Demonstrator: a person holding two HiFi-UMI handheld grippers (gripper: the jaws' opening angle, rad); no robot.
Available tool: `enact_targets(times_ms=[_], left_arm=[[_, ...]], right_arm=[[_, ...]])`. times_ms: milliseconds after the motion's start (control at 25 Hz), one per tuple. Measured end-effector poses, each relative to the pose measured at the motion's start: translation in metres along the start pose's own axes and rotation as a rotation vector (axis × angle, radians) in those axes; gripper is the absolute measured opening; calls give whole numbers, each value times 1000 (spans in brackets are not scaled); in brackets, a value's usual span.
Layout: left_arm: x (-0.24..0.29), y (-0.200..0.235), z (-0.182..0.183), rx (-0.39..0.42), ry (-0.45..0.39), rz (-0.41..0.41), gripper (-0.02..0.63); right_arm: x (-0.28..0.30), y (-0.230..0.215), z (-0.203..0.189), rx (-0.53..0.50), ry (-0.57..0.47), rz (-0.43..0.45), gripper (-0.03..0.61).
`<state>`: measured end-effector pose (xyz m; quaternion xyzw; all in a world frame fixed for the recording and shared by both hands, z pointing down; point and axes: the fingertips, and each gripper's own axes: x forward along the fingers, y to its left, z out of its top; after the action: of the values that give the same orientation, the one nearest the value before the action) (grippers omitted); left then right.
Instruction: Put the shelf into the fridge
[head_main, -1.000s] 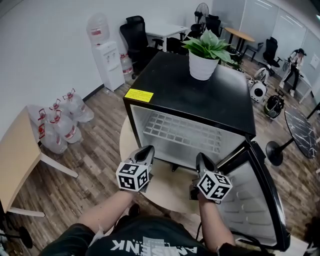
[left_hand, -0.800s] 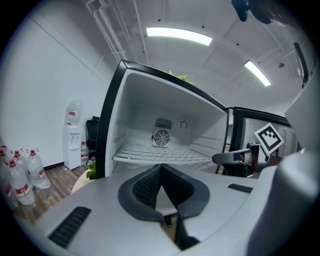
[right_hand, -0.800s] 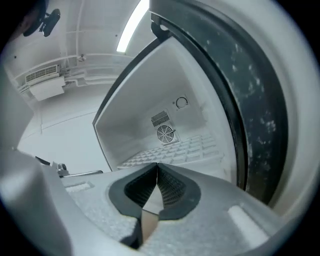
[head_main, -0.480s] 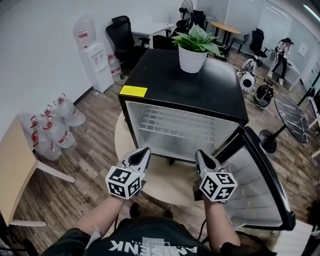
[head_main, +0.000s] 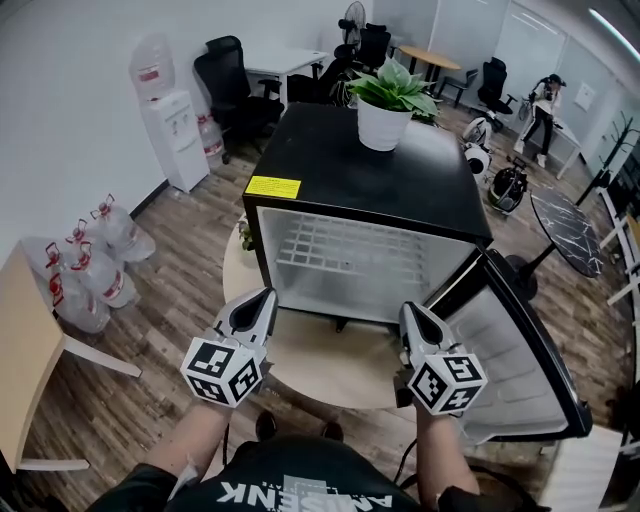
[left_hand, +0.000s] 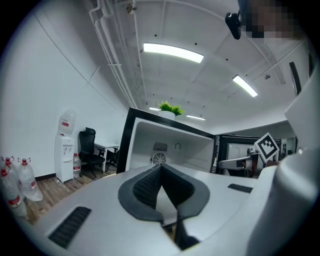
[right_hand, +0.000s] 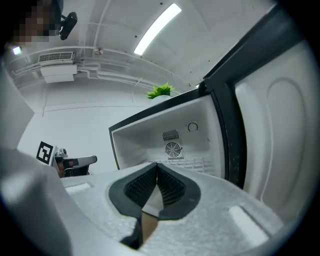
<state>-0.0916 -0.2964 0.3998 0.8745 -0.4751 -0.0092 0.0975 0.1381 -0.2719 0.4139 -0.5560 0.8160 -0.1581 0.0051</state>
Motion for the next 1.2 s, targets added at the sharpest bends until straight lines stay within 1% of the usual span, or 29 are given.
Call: enact_targets(times_ms=[160, 240, 320, 400, 480, 560, 640, 760, 960, 1200], left_arm=[[-5, 2, 12, 6, -6, -24, 2], [-5, 1, 17, 27, -9, -30, 2], [-4, 3, 21, 54, -10, -17, 2], [-3, 6, 23, 71, -3, 2, 2], [-2, 4, 24, 79, 1, -4, 2], [-3, 2, 26, 83, -8, -13, 2], [-3, 4, 30, 90, -27, 1, 2], [-1, 7, 31, 83, -31, 14, 2], [1, 2, 33, 68, -34, -23, 2], [2, 2, 31, 51, -15, -33, 2]], right_arm=[[-6, 6, 7, -21, -11, -23, 8], [-10, 5, 11, -22, -17, -52, 8], [-15, 5, 20, -16, -46, -70, 8], [-18, 8, 29, -21, -78, -74, 8], [-21, 12, 35, -34, -90, -71, 8], [-22, 15, 38, -43, -91, -70, 6], [-22, 17, 39, -52, -91, -74, 6], [-23, 17, 42, -59, -99, -88, 6], [-21, 17, 45, -73, -97, -110, 6], [-22, 17, 44, -80, -93, -112, 6]])
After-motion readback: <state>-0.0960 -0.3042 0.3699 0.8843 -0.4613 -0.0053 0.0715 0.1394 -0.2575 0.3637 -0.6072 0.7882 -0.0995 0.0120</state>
